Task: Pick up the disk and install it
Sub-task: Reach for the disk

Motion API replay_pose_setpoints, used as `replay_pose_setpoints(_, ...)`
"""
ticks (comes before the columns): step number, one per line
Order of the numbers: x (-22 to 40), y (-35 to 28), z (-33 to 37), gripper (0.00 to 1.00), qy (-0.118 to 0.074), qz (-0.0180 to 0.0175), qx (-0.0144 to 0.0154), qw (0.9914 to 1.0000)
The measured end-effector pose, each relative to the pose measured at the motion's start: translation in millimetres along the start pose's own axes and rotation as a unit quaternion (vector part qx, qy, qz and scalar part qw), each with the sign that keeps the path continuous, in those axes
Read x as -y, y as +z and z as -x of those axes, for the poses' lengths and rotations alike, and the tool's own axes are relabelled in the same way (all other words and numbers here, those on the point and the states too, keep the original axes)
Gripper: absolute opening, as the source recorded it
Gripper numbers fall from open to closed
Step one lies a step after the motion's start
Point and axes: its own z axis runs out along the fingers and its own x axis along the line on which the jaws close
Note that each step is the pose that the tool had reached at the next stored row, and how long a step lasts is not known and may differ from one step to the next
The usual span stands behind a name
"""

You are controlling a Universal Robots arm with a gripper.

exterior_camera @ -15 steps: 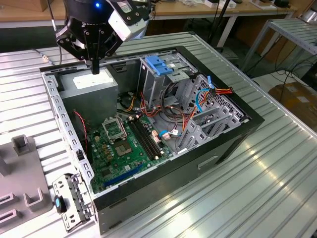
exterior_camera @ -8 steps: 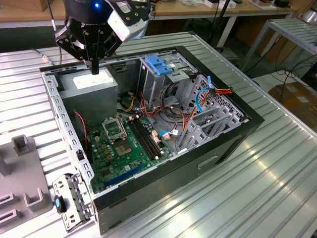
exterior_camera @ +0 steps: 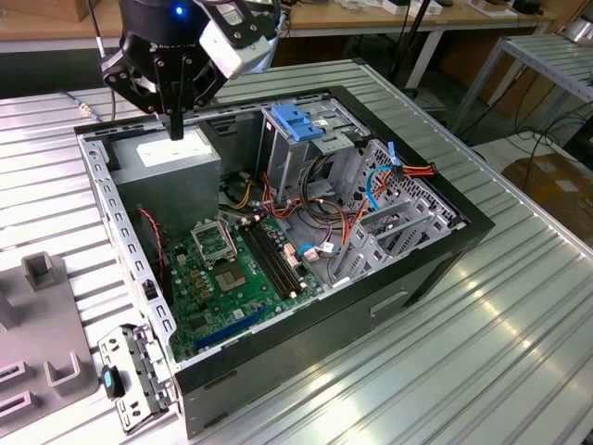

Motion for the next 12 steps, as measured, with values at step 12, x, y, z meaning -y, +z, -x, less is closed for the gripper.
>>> replay_pose_setpoints(12,0.3,0.6,-3.0,0.11,0.000,0.0000,-0.0001,1.00000)
